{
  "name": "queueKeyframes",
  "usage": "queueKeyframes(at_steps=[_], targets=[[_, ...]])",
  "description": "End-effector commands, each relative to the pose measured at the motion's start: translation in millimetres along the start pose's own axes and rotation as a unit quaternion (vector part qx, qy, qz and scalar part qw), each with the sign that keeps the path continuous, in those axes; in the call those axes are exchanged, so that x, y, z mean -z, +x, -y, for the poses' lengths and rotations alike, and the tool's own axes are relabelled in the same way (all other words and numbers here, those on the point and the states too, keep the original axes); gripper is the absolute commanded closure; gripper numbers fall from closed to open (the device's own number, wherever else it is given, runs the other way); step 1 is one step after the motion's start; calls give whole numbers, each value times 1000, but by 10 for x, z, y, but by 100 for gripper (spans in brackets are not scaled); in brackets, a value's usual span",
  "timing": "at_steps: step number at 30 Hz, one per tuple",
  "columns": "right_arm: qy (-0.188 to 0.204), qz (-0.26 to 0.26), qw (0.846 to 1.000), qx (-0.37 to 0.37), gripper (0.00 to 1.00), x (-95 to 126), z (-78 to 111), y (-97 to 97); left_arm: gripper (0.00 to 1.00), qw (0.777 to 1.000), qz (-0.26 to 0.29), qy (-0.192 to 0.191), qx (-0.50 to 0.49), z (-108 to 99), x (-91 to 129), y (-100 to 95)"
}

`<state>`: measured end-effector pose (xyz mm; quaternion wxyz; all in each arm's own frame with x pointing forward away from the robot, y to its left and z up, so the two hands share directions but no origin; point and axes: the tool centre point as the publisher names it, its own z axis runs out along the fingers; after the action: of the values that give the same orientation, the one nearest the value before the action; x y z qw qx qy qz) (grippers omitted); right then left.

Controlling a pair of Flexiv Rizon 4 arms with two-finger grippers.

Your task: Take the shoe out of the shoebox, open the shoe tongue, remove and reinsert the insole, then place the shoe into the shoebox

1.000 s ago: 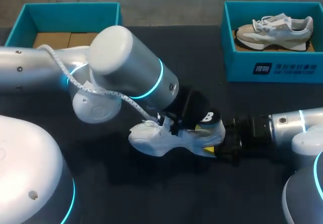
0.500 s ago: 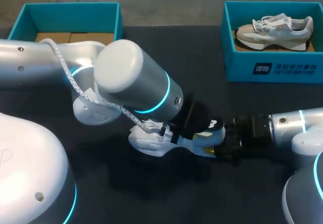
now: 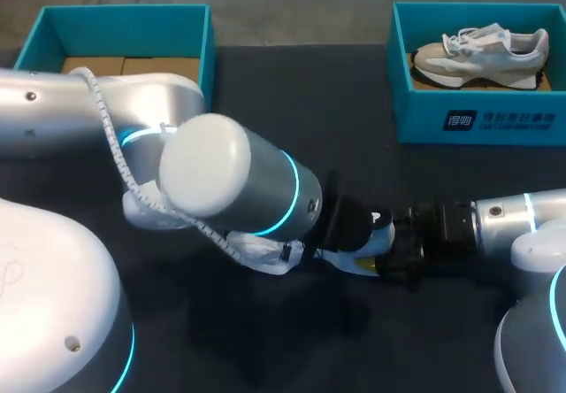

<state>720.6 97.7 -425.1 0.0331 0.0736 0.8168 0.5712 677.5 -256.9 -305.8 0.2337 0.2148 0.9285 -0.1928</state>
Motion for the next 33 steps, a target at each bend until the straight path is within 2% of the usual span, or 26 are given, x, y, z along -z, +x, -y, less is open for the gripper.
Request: queueKeyframes(at_steps=[1,20,29,33], targets=[[1,0,1000,0,100,-13,9,3,59,1000,20,1,1,-23,184,74],[1,0,1000,0,100,-13,9,3,57,999,33,-16,18,-2,-59,7],[1,0,1000,0,100,-13,9,3,57,999,45,-14,26,38,-49,6],[1,0,1000,0,100,-13,9,3,56,997,64,-30,35,29,-47,10]])
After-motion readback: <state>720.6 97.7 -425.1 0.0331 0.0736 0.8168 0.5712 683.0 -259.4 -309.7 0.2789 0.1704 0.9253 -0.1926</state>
